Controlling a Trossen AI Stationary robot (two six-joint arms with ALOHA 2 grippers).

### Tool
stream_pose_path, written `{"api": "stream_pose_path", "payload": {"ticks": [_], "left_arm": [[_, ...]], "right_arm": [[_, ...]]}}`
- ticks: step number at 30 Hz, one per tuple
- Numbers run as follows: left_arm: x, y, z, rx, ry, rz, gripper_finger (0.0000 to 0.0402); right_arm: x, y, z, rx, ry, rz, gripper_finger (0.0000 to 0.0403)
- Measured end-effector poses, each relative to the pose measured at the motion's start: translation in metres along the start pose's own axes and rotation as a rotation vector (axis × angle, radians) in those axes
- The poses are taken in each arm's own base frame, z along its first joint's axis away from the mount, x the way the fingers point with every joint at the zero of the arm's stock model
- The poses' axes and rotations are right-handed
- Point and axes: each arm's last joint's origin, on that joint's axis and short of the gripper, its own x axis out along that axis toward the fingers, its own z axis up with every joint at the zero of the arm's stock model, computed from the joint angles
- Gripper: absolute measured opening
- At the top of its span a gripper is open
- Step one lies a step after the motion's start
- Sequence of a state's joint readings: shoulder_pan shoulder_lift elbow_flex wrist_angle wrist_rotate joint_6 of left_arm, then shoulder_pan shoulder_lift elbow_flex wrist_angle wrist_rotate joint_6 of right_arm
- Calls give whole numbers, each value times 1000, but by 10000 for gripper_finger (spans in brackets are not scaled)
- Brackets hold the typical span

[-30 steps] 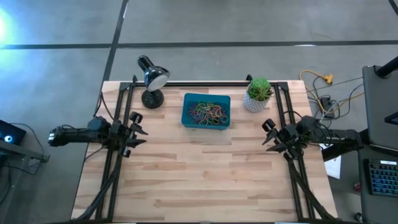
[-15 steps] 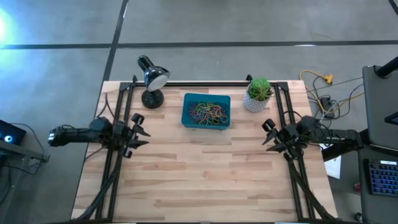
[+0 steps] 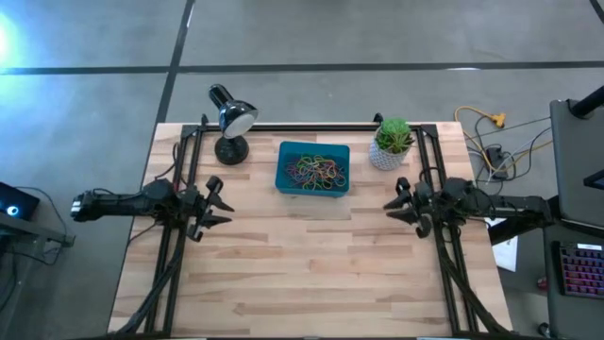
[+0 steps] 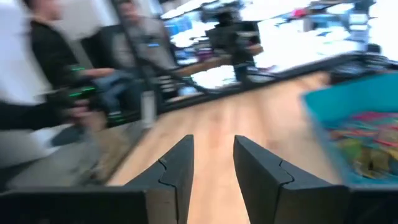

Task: Pick and place rubber bands into bin
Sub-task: Return to Home Position

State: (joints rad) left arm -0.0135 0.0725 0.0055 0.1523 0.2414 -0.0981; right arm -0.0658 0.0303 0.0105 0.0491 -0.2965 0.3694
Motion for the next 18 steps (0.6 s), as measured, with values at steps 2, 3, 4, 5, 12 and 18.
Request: {"api": "stream_pose_path", "payload": {"ticks": [2,3,4,5,12,18], "left_arm": [[0,0,0,-1,5,0,109],[1,0,-1,-2,10,0,109],[1,0,-1,-3,14,1,109],[1,0,-2,-4,17,1,109],[2,1,-3,54,31,2,109],[2,1,-4,96,39,4,109]], "right_arm": [[1,-4,-1,10,-3,-90,102],[2,-6,-2,10,-4,-142,101],[2,-8,-4,13,2,-186,100],[3,-9,-5,16,11,-215,100],[6,-8,1,-295,-13,-200,103],[6,-8,0,-341,3,-201,102]]}}
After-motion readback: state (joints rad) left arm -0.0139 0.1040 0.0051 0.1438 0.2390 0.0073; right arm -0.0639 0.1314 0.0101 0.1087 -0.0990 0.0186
